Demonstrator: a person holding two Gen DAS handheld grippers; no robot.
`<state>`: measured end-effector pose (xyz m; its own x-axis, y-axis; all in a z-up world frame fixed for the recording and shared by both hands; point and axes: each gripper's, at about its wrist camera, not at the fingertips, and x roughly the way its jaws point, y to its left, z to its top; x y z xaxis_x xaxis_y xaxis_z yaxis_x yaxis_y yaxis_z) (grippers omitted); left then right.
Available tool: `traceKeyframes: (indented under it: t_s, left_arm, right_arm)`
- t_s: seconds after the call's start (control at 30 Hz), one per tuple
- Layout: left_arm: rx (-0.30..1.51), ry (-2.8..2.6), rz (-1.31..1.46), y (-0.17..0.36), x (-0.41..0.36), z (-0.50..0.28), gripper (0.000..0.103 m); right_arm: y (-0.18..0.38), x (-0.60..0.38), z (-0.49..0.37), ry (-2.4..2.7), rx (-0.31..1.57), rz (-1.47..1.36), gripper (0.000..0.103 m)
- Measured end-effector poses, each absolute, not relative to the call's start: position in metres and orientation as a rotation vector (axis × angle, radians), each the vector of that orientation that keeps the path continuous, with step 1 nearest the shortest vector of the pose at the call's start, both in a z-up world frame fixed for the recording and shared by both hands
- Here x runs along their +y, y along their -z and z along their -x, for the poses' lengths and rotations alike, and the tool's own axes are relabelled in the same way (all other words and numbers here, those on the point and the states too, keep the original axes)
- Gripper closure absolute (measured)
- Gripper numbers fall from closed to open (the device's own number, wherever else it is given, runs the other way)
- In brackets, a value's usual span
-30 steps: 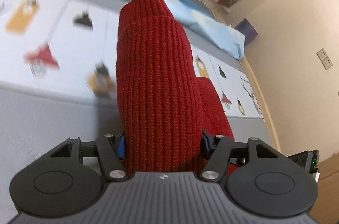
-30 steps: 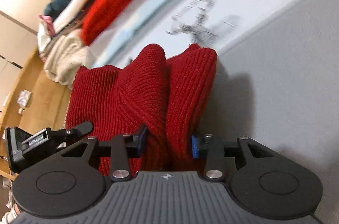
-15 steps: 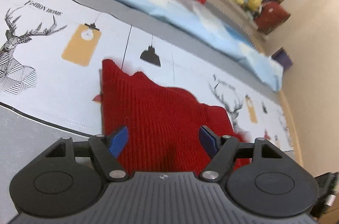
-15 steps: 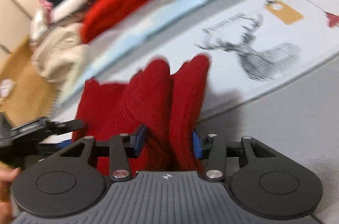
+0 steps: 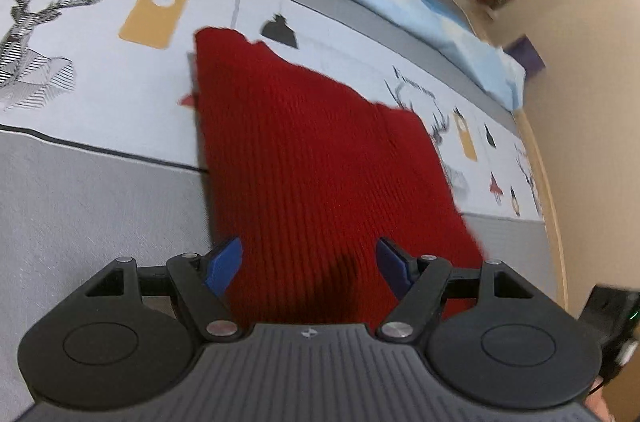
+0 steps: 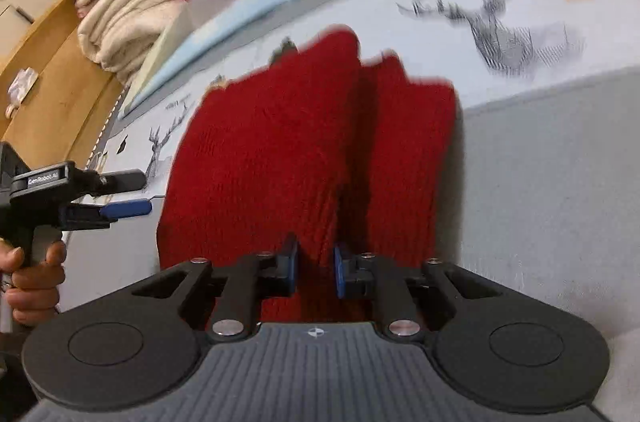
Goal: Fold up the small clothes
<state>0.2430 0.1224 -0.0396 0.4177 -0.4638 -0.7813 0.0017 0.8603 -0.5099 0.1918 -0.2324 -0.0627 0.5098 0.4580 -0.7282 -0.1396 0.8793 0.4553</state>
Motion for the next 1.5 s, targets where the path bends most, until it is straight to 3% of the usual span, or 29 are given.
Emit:
traceKeyframes:
  t_s: [0.1, 0.17, 0.27, 0.37, 0.43, 0.47, 0.5, 0.73, 0.83, 0.9, 1.0, 1.33, 1.5]
  left_arm:
    - [1.16, 0.302, 0.357, 0.05, 0.105, -0.238, 0.025]
    - [1.205, 0.279, 0.282, 0.062, 0.096, -0.235, 0.017]
    - [1.205, 0.261, 0.29, 0.07, 0.097, -0.232, 0.014]
    - [1.201, 0.269, 0.31, 0.075, 0.098, -0.231, 0.014]
    - [1.203, 0.278, 0.314, 0.079, 0.097, -0.232, 0.013]
    - [1.203, 0.281, 0.313, 0.08, 0.096, -0.232, 0.013]
    - [1.199, 0.284, 0.307, 0.08, 0.094, -0.233, 0.013]
    - [1.179, 0.298, 0.251, 0.077, 0.079, -0.239, 0.013]
    - [1.16, 0.301, 0.224, 0.075, 0.076, -0.241, 0.013]
    - [1.138, 0.308, 0.184, 0.071, 0.072, -0.24, 0.014]
    - [1.114, 0.309, 0.151, 0.068, 0.071, -0.241, 0.015]
    - [1.121, 0.3, 0.097, 0.062, 0.073, -0.235, 0.015]
    - [1.162, 0.254, 0.008, 0.057, 0.079, -0.219, 0.015]
  right_arm:
    - [0.041, -0.238, -0.183, -0.376, 0.86, -0.423, 0.086]
    - [0.05, -0.239, -0.188, -0.312, 0.916, -0.383, 0.082]
    - [0.075, -0.244, -0.192, -0.199, 1.03, -0.371, 0.059]
    - [0.077, -0.251, -0.19, -0.179, 1.018, -0.462, 0.047]
    - [0.079, -0.251, -0.193, -0.171, 1.03, -0.443, 0.033]
    - [0.082, -0.251, -0.193, -0.144, 1.038, -0.418, 0.019]
    - [0.084, -0.251, -0.194, -0.11, 1.046, -0.398, 0.015]
    - [0.099, -0.254, -0.199, -0.093, 1.082, -0.427, 0.017]
    - [0.103, -0.249, -0.198, -0.137, 1.093, -0.441, 0.041]
    - [0.101, -0.244, -0.199, -0.149, 1.086, -0.421, 0.05]
    - [0.099, -0.239, -0.199, -0.162, 1.091, -0.409, 0.055]
    - [0.094, -0.241, -0.194, -0.179, 1.108, -0.404, 0.053]
    - [0.089, -0.247, -0.182, -0.127, 1.133, -0.334, 0.037]
